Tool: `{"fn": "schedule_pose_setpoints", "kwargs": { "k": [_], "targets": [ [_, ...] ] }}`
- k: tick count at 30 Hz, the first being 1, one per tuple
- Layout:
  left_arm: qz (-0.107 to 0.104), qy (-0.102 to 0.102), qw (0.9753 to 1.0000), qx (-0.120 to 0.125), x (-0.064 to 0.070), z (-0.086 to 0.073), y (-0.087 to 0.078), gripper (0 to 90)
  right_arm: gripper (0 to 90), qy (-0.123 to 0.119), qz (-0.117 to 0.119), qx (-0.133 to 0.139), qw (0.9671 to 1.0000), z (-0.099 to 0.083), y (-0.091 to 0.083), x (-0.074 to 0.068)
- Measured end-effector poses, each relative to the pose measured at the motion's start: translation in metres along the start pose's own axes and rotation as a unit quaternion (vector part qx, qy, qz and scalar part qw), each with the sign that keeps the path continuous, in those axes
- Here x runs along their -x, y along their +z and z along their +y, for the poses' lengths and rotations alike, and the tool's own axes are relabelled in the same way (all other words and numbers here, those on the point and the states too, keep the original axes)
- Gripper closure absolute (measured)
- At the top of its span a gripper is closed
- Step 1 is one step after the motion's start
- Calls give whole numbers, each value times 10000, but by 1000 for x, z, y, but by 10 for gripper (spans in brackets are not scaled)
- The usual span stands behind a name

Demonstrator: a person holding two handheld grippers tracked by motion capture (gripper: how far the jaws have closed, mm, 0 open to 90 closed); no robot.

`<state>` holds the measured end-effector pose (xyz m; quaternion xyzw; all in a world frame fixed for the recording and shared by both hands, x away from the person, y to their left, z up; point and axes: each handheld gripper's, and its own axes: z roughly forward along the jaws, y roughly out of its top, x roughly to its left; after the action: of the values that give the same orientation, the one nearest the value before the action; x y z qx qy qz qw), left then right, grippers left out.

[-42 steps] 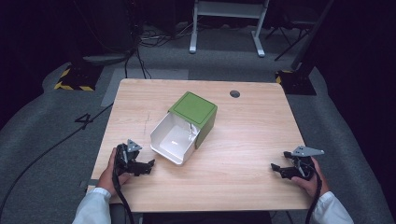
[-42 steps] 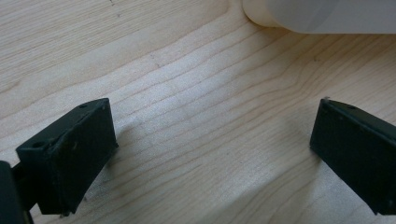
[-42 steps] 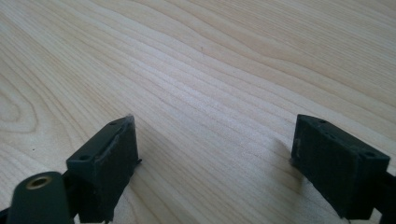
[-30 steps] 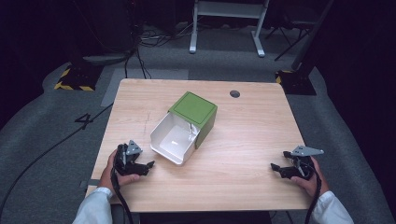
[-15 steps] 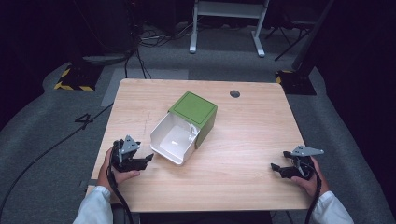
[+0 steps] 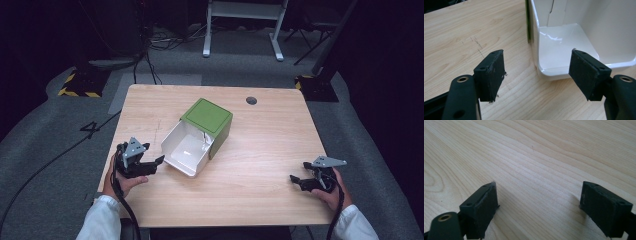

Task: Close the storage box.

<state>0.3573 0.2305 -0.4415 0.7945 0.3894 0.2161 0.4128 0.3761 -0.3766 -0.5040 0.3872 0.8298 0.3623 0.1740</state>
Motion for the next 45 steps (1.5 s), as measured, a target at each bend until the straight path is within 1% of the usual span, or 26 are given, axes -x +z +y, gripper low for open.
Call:
{"fn": "schedule_pose_setpoints", "kwargs": {
  "k": [3, 7, 9, 10, 12, 13, 15, 16, 18, 21, 22, 24, 26, 27, 28, 29, 30, 31, 32, 33, 34, 36, 38, 40, 44, 45],
  "targets": [
    [-63, -23, 10000, -28, 0, 2, 4, 298, 145, 0, 1, 0, 10000, 0, 0, 0],
    [-82, -14, 10000, -34, 0, 4, 9, 339, 145, -1, 2, 0, 10000, 0, 0, 0],
    [-207, 62, 9997, -83, 1, 4, 12, 390, 145, -1, 1, 0, 10000, 0, 0, 0],
    [-239, 51, 9997, -83, 1, 4, 13, 395, 145, -1, 1, 1, 10000, 0, 0, 0],
    [-274, 46, 9996, -60, 1, 5, 15, 464, 145, -2, 0, 0, 10000, 0, 0, 0],
    [-259, 18, 9997, -47, 1, 5, 16, 465, 145, -1, 1, 0, 10000, 0, 0, 0],
    [-247, 42, 9997, -31, 0, 6, 19, 518, 145, -1, 1, 0, 10000, 0, 0, 0],
    [-225, 39, 9997, -34, 0, 6, 20, 526, 145, 0, 3, 0, 10000, 0, 0, 0],
    [-190, 4, 9998, -90, 0, 7, 24, 527, 145, -2, 2, 1, 10000, 0, 0, 0],
    [-153, -19, 9998, -145, -2, 7, 30, 570, 145, -1, 3, 0, 10000, 0, 0, 0],
    [-128, -41, 9998, -149, -2, 7, 31, 592, 145, -2, 3, 0, 10000, 0, 0, 0],
    [-84, 26, 9998, -195, -3, 8, 34, 650, 145, -2, 4, 0, 10000, 0, 0, 0],
    [-14, 5, 9997, -226, -4, 8, 37, 724, 145, -3, 3, 0, 10000, 0, 0, 0],
    [-14, 5, 9997, -226, -4, 8, 37, 769, 145, -3, 3, 0, 10000, 0, 0, 0],
    [-16, 59, 9998, -182, -3, 9, 39, 826, 145, -2, 4, 1, 10000, 0, 0, 0],
    [61, 74, 9998, -182, -2, 10, 40, 859, 145, -1, 5, -1, 10000, 0, 0, 0],
    [148, 105, 9996, -201, -2, 11, 41, 862, 145, -3, 5, 1, 10000, 0, 0, 0],
    [190, 87, 9996, -184, -2, 12, 42, 860, 145, -4, 5, 0, 10000, 0, 0, 0],
    [186, 34, 9997, -181, -3, 13, 43, 861, 145, -4, 6, 0, 10000, 0, 0, 0],
    [186, 34, 9997, -181, -3, 13, 43, 864, 145, -4, 6, 0, 10000, 0, 0, 0],
    [235, 11, 9996, -177, -4, 17, 44, 867, 145, -1, 9, 1, 10000, 0, 0, 0],
    [247, -69, 9996, -139, -5, 19, 46, 869, 145, -2, 7, 0, 10000, 0, 0, 0],
    [267, -79, 9995, -155, -6, 23, 48, 868, 145, -5, 7, 0, 10000, 0, 0, 0],
    [323, -71, 9994, -136, -4, 26, 52, 868, 145, -6, 8, 1, 10000, 0, 0, 0],
    [367, -122, 9991, -150, -1, 31, 56, 870, 145, -6, 7, 1, 10000, 0, 0, 0],
    [376, -176, 9990, -135, -1, 34, 59, 870, 145, -4, 7, 1, 10000, 0, 0, 0]
  ]
}}
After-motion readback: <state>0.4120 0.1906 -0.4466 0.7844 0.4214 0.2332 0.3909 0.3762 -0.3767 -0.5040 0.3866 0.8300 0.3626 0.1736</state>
